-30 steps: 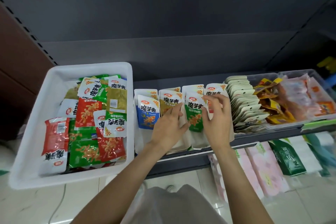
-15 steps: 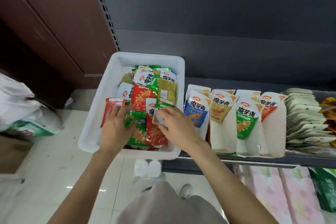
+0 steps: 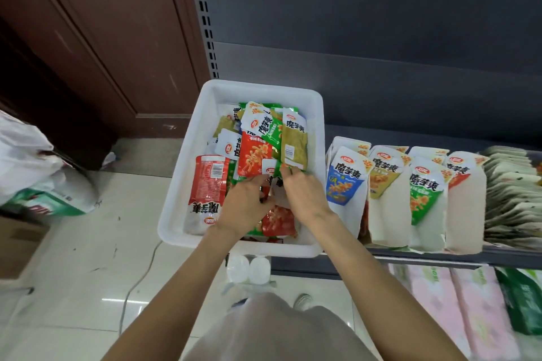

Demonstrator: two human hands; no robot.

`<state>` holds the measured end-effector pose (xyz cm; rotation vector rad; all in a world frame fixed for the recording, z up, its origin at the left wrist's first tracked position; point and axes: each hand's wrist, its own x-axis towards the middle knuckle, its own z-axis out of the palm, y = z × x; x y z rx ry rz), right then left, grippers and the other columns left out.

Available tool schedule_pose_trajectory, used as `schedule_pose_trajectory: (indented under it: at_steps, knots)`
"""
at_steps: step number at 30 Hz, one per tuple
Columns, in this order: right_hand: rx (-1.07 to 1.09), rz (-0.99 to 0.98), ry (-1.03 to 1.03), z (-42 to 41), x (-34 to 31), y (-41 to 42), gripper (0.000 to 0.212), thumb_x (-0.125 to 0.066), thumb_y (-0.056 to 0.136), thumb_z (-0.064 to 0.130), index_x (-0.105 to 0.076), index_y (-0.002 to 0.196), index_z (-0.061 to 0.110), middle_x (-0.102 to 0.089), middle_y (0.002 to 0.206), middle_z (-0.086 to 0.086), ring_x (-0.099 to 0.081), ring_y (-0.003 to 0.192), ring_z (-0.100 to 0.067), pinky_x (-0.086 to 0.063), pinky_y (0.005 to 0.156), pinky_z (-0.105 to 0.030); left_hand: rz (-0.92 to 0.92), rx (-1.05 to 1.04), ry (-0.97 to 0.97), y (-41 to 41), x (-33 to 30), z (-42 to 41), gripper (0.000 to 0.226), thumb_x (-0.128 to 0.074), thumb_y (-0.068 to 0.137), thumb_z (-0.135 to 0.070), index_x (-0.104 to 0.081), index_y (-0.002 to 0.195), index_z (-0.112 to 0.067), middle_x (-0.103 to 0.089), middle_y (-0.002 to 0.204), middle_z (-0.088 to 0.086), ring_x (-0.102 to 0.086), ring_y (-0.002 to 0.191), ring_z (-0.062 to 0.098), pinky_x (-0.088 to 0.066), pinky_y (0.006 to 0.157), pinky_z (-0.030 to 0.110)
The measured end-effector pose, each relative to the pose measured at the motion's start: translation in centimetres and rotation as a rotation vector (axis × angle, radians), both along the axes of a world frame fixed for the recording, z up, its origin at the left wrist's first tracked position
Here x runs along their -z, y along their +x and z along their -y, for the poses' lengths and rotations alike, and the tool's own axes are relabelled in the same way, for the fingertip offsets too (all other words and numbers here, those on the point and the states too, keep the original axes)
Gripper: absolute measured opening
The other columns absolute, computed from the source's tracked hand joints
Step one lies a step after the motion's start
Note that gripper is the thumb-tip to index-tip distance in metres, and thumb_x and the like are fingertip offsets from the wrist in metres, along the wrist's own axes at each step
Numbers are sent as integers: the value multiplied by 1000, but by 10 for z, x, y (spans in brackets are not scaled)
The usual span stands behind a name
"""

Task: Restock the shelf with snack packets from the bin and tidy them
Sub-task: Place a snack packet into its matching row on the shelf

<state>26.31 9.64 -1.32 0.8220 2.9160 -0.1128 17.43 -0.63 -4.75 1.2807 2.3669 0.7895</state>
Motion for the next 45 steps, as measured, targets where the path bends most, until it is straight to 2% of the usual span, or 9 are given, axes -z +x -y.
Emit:
schedule_pose_trajectory:
  at_steps: [10,18,23,26,29,34,38,42,45]
  knots:
    - [-156,-25,-161,-10,-5,8,55,-47,93,6,-33,143,23,-49,126,-15,-57,105,-34,-49,83,-41,-127,-175,-138,14,8,-13,46,-71,80,-31,-47,117,-17,-68,98,0,-65,90,20,-53,71,34]
    - [-392,-56,107,-25,-8,-3,34,-56,88,8,-54,121,15,-45,117,-10,-43,113,-28,-43,86,-37,-29,-125,-28,8,-3,-1,35,-71,80,-37,-62,109,-19,-70,100,-6,-64,88,10,-53,76,27]
    - [-77,-656,-423,-38,-47,11,14,-66,86,27,-56,82,19,-67,91,1,-58,78,-9,-45,65,-23,346,-273,496,7,-48,15,28,-66,86,-26,-60,114,-24,-64,110,-13,-58,98,-5,-44,81,7]
    - [233,-898,-965,-34,-70,27,14,-64,89,19,-52,84,15,-68,77,1,-58,60,-3,-41,53,-18,566,-278,652,12,-79,19,27,-63,86,-22,-61,113,-23,-66,112,-7,-60,107,7,-48,91,25]
    - [379,-941,-1187,-32,-77,48,18,-61,91,18,-54,101,6,-71,72,3,-53,54,-3,-39,49,-18,707,-149,617,24,-102,12,29,-62,83,-24,-62,111,-20,-70,103,-10,-64,100,7,-51,85,23]
    - [410,-1023,-1130,-33,-79,82,18,-65,87,16,-54,102,18,-73,80,0,-64,69,-18,-45,56,-27,636,-2,482,49,-109,-10,24,-69,81,-11,-64,98,-27,-71,91,-10,-68,82,10,-54,72,21]
    - [355,-1057,-879,-45,-89,135,46,-72,81,11,-50,114,34,-72,86,-2,-62,74,-22,-49,68,-33,512,139,435,81,-113,-33,33,-73,79,-12,-60,91,-40,-67,81,-23,-62,72,0,-51,65,16]
    - [442,-1218,-749,-56,-97,195,29,-64,85,7,-52,100,28,-72,83,11,-65,68,-4,-51,52,-20,502,276,410,125,-108,-68,27,-74,79,-12,-63,92,-32,-64,78,-19,-60,73,-1,-50,65,16]
    - [545,-1329,-563,-62,-99,234,20,-61,86,15,-50,95,29,-70,86,16,-67,78,-4,-55,60,-21,422,349,372,147,-93,-94,23,-72,80,-12,-67,100,-21,-66,87,-11,-61,81,2,-48,72,12]
